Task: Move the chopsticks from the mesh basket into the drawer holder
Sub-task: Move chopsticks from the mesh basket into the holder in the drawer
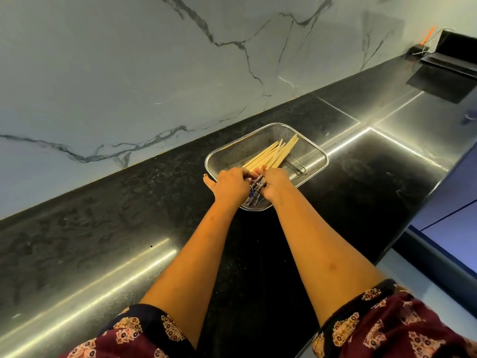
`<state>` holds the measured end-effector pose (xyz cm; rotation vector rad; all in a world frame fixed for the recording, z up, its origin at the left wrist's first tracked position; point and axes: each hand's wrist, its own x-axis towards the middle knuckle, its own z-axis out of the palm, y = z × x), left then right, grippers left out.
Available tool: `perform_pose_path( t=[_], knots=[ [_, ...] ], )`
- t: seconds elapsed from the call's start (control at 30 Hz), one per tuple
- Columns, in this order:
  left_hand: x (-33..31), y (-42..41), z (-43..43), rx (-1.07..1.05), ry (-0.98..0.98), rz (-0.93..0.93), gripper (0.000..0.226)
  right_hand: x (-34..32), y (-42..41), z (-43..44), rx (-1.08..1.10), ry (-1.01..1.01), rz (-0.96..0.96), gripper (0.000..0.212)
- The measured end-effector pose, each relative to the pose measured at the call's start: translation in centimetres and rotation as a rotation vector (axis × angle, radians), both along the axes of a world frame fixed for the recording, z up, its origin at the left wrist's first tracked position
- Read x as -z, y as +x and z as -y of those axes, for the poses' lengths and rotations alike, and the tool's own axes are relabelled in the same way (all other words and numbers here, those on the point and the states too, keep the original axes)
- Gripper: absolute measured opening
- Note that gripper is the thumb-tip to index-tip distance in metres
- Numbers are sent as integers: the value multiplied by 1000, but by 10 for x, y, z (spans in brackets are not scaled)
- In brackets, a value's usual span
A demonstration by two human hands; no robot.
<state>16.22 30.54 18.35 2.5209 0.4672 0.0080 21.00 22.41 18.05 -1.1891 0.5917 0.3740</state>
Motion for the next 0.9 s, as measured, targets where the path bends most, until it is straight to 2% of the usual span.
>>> perform_pose_path(
  t=[0.13,0.37,0.47,0.6,0.7,0.8,0.9],
  knots=[
    [-8,-1,1,-45,-111,80,21,-18,-9,4,-19,71,61,21],
    [-22,0,2,-55,-430,184,18,-42,-25,16,-144,138,142,14],
    [-32,-5,1,7,-640,192,13,-52,-39,26,-313,105,186,19],
    [-49,-20,6,115,-892,129,22,-66,-63,47,-641,32,227,21],
    [-56,-31,16,108,-1042,66,19,-65,-74,63,-785,-23,216,22],
    [-54,-41,37,25,-1166,36,15,-61,-90,79,-747,-9,201,20],
    [-50,-50,60,-126,-1378,114,12,-52,-110,101,-621,21,191,24]
  ],
)
